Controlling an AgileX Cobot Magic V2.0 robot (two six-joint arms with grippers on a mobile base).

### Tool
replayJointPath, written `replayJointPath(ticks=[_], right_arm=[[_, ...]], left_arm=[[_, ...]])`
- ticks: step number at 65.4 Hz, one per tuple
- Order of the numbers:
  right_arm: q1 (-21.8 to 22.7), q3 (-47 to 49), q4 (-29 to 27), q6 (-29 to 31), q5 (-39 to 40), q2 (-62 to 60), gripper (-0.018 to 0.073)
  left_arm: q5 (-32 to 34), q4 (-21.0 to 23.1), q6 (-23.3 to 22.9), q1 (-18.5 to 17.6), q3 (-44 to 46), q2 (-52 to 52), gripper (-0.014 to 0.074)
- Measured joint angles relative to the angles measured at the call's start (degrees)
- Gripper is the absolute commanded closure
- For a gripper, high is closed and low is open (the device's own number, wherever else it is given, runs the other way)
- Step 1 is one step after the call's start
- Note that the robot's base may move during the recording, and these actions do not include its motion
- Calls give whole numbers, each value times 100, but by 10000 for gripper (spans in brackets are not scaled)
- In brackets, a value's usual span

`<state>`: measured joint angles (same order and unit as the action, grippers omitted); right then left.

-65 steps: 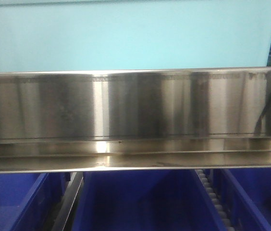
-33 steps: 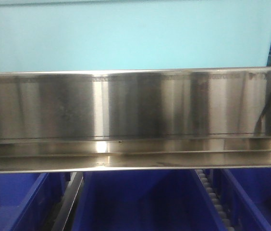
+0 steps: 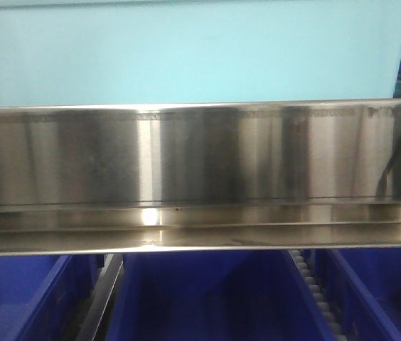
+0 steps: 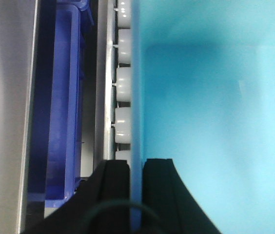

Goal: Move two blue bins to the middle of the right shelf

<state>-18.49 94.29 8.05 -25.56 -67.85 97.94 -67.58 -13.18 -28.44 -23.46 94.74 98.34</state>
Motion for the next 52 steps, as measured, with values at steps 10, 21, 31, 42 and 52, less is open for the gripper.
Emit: replayJointPath(ticks=[10,21,31,42,52], right_arm=[[0,23,0,0,-12,0,720],[0,277,-10,-3,-147,0,720],[-36,671,90,-3,-250,-75,720],[-173,1057,401,-3,-274,-125,720],[-336,1319,523,-3,-334,-175,720]], left_arm=[[-30,0,0,0,29,0,708],[-216,-16,0,0,304,12,708],[-289,-257,-11,-80,640,-48,708],[-302,-673,-150,-278,909,-232,708],[-369,-853,-174,-319,952,-456,708]])
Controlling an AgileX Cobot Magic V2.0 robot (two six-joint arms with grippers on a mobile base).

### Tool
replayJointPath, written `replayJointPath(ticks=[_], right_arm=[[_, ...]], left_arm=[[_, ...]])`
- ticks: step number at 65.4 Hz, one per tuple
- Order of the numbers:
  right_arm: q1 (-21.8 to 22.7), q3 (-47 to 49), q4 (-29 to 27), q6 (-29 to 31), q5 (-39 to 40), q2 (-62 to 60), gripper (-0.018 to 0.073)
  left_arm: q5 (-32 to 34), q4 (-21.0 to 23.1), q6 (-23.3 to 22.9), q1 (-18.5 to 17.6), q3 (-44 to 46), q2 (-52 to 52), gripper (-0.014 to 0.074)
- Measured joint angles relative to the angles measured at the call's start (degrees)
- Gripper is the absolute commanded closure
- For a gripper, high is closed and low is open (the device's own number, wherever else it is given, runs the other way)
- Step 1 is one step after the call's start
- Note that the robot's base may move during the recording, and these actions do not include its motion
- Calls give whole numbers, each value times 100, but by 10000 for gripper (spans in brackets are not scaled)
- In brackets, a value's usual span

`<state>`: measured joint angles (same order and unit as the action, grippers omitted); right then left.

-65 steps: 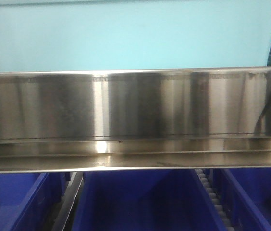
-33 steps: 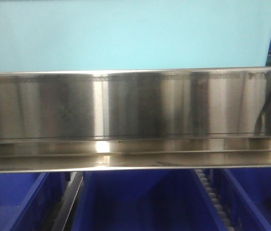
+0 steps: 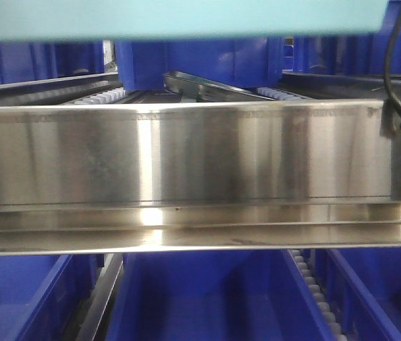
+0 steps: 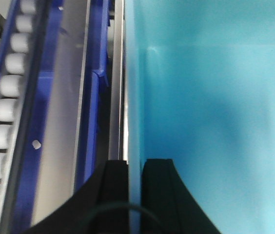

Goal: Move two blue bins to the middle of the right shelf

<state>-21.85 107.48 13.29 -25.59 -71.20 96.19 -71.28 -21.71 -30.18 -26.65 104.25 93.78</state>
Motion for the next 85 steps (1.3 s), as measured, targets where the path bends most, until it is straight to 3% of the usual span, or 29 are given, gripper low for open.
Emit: replayJointPath(ticks=[29,52,85], right_arm=[[-199,624,46,0,-43,-302,720],[-226,842,46,0,8,-340,721],[-226,854,191,0,56,-340,721]], left_arm=[[-36,-185,-130,-29,123,-752,708],[133,-525,-141,-29,587,-765,708],[258,-525,-141,-34,587,-765,708]])
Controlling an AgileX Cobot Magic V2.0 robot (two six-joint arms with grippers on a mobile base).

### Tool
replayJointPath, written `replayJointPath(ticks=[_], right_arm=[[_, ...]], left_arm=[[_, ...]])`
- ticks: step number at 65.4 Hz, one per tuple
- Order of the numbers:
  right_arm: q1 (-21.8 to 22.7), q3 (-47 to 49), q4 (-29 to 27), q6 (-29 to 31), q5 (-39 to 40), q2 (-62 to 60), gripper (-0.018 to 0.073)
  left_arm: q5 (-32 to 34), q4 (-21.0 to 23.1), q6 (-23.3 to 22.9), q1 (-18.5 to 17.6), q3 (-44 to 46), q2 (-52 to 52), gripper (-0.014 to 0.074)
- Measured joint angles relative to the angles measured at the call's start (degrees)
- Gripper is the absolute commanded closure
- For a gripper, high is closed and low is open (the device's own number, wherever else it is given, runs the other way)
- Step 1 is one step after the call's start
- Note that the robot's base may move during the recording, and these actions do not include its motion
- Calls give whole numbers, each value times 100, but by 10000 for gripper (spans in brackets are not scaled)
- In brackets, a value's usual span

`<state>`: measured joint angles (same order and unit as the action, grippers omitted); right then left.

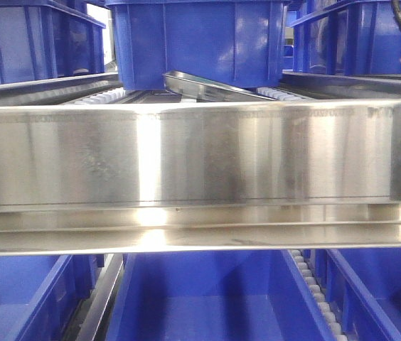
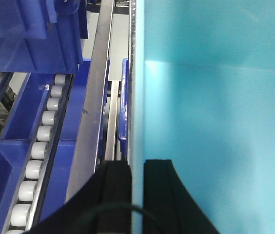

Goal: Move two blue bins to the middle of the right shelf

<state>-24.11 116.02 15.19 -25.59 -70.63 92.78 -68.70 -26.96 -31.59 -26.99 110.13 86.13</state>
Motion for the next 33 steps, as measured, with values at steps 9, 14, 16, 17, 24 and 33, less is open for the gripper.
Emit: replayJointPath(ticks=[9,14,16,17,24,33], right_arm=[[0,0,36,0,54,0,721],[0,0,65,0,76,0,721],[0,0,76,0,88,0,721],[0,0,88,0,88,0,721],[0,0,121,0,88,0,721],[0,0,121,0,110,0,721]], left_arm=[[0,0,0,-9,3,47,708],[-11,-8,0,-9,3,94,708],[-11,-8,0,-9,3,118,708],[-11,-8,0,-9,3,119,708],[-11,-8,0,-9,3,142,708],[-11,-8,0,-9,3,144,708]])
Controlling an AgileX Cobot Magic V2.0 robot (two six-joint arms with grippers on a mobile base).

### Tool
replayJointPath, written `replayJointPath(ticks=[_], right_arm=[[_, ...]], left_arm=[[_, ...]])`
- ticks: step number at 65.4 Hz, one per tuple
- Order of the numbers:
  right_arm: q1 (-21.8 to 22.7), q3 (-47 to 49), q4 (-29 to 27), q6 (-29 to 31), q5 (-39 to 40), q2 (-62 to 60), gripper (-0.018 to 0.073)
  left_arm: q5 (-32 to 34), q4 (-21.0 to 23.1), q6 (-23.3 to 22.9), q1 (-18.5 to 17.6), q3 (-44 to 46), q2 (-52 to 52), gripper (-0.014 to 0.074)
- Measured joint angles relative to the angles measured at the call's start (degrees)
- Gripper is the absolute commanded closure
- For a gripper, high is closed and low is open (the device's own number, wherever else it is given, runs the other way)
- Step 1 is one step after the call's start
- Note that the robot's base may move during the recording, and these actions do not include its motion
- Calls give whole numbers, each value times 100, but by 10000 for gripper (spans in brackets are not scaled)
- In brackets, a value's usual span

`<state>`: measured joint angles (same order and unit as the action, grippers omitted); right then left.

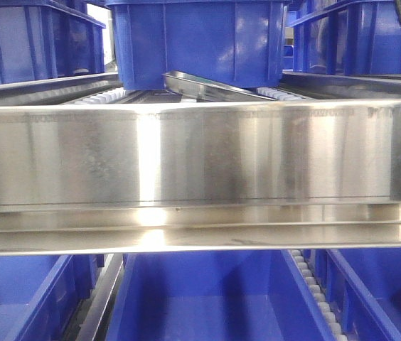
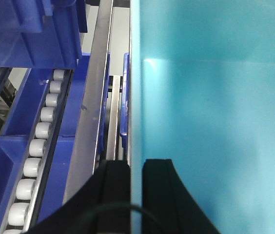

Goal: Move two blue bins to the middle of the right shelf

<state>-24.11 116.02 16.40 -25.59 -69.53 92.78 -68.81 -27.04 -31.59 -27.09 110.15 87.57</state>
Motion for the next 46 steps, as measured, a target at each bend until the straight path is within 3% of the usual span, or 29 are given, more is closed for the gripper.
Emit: replayJointPath(ticks=[46], right_arm=[[0,0,0,0,34,0,721]], left_arm=[[22,-46,0,0,0,10,708]])
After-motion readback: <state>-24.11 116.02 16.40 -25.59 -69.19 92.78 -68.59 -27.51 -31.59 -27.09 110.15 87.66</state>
